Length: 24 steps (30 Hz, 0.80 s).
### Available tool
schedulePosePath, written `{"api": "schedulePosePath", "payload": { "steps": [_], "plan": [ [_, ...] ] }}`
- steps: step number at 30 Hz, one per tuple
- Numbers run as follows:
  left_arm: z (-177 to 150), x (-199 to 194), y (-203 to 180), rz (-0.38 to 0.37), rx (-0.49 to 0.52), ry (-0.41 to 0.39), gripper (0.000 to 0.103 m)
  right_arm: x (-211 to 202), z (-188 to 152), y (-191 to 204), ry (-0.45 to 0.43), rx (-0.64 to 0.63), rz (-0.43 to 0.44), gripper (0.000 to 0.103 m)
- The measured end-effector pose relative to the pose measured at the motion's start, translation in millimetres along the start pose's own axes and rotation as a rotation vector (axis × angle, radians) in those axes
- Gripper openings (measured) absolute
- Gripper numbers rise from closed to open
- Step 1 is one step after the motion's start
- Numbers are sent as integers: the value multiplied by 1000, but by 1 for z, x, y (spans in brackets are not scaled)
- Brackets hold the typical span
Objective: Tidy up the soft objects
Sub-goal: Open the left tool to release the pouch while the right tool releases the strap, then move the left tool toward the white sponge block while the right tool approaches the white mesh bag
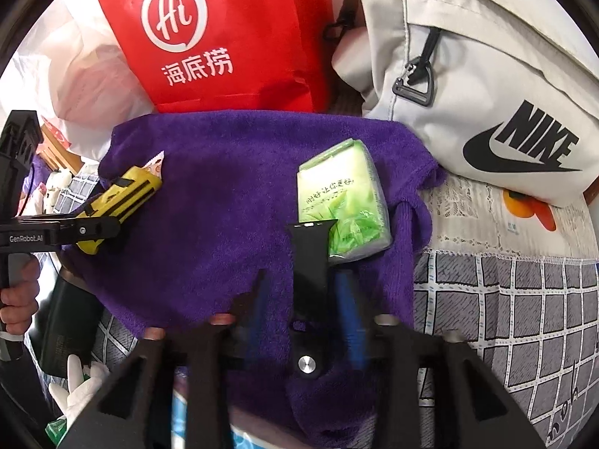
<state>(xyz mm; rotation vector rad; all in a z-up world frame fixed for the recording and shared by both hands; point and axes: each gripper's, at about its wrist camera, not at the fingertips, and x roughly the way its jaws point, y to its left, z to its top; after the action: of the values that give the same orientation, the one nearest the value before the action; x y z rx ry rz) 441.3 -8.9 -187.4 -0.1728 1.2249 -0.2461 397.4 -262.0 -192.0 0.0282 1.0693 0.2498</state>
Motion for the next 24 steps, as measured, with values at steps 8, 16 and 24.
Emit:
{"api": "schedulePosePath", "payload": {
  "steps": [8,16,24],
  "plan": [
    [-2,-24,-6,0,-5,-53,81,-42,-3,7,-103,0,-28,61],
    [-16,-75,-1,6,-25,-144,81,-90,-32,30,-133,-26,-50,61],
    [-60,-119,3,7,10,-172,81,-124,-79,70,-143,-29,29,61]
  ]
}}
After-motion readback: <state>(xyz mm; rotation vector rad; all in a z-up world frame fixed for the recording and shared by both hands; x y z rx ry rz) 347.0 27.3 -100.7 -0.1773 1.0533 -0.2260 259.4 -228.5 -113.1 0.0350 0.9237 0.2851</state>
